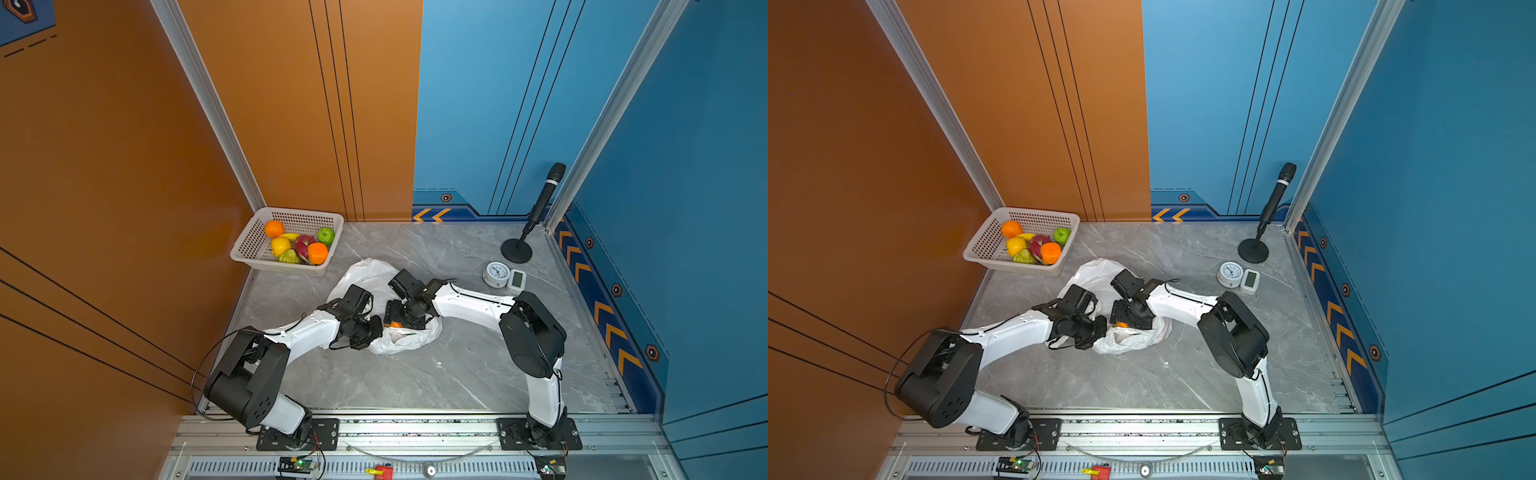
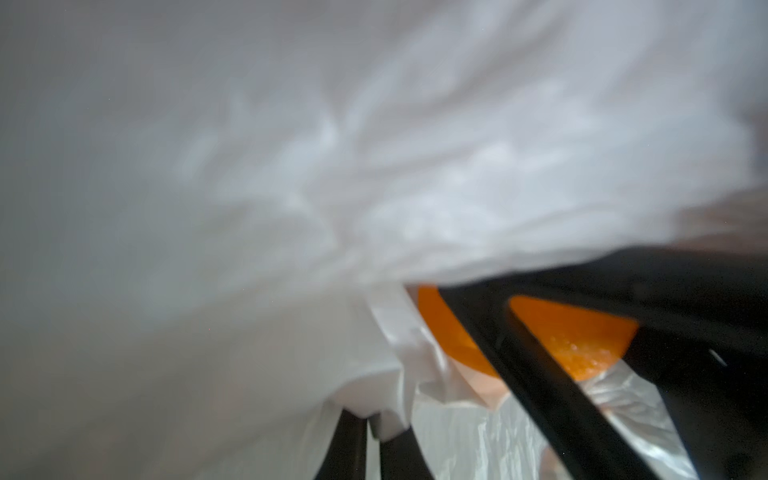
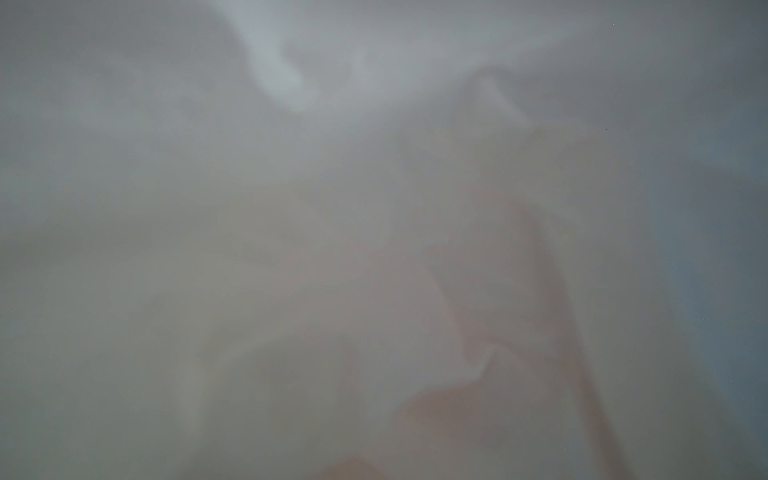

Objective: Untie the knot of the plastic bag and take out the fruit
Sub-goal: 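Grasp an orange in the bag with the right gripper and lift it, then raise the orange toward the left gripper, which closes on it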

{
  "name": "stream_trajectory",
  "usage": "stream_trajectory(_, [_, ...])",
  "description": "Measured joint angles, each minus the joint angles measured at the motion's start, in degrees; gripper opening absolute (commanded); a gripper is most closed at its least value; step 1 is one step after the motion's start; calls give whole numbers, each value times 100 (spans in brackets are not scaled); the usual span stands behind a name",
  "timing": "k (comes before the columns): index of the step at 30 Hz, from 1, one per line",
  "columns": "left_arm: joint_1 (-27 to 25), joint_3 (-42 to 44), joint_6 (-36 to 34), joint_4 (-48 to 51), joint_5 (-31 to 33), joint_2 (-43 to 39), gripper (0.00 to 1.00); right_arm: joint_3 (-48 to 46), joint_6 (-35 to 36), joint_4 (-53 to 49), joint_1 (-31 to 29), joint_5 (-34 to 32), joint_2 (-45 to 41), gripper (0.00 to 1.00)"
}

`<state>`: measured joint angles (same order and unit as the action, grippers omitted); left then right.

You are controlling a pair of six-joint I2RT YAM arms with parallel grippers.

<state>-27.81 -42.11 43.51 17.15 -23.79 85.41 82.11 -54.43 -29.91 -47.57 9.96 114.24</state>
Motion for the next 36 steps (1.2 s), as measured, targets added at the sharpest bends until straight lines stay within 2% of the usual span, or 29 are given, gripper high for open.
stream_trajectory(5, [0, 94, -15, 2, 35, -107, 10, 7, -74, 4, 33, 31, 0, 68])
stream_trajectory(26, [13, 273, -17, 48, 173, -505, 12, 79, -352, 275, 518, 328, -466, 61])
stream_trajectory(28, [11, 273, -35, 92, 201, -590, 18, 74, -350, 278, 522, 356, -549, 60])
stream_trajectory(31, [17, 267, -118, 225, 273, -791, 39, 11, -350, 352, 516, 442, -793, 60])
stream_trajectory(36, [46, 127, -203, 485, 459, -1322, 54, -168, -302, 446, 468, 682, -1180, 60])
